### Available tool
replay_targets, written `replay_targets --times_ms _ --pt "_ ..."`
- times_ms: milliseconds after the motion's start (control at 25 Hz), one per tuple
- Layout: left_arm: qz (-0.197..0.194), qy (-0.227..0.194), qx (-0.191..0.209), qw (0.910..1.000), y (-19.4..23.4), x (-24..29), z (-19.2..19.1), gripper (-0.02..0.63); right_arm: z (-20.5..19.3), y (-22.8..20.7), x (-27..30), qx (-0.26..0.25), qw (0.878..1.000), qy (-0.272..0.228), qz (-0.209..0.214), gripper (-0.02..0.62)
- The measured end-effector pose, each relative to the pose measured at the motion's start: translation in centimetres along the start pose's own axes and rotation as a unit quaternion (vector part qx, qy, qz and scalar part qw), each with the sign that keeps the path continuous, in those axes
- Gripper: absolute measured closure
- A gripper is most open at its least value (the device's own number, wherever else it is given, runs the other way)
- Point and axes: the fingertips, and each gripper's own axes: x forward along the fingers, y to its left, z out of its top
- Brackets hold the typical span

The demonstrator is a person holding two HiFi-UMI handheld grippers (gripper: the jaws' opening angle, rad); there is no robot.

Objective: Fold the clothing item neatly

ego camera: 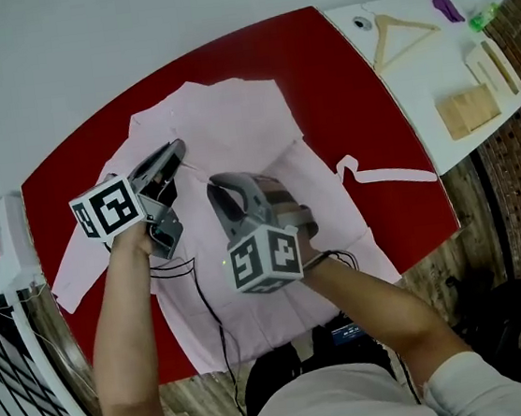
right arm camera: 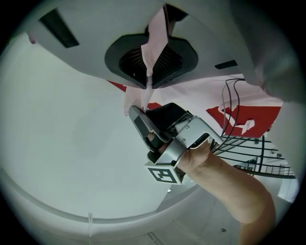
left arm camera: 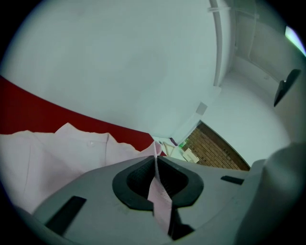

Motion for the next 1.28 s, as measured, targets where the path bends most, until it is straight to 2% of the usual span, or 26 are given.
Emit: replay_targets --times_ms 240,480,680,880,1040,1160,1280 --pt "0.051 0.019 -0.037 0.9978 5.6 -1.5 -3.6 0.586 -3.4 3.6 2.2 -0.009 0.998 0.044 0.035 0.551" --pt "0.096 0.031 -0.061 0.993 9.4 -2.8 -6.0 0.581 -5.9 6.7 3.7 -0.026 0.995 0.071 0.072 0.549" --pt "0.13 0.027 -0.068 0.9889 11.6 -4.6 -6.4 0.511 -7.6 9.6 4.6 -0.029 0.989 0.086 0.115 0.549" --pt "0.126 0.011 -0.057 0.9903 10.9 -6.6 -6.0 0.508 -7.5 12.7 4.5 -0.029 0.98 0.082 0.178 0.548" --pt "0.114 -0.009 -0.048 0.9923 9.3 -8.2 -5.5 0.508 -6.5 13.9 4.0 -0.032 0.977 0.069 0.197 0.548" --pt "0.096 -0.02 -0.043 0.9943 7.8 -9.6 -5.4 0.508 -5.4 13.6 3.4 -0.03 0.98 0.055 0.187 0.548" --pt "0.078 -0.032 -0.039 0.9957 6.2 -11.2 -5.6 0.508 -4.7 11.9 3.3 -0.015 0.988 0.045 0.147 0.549"
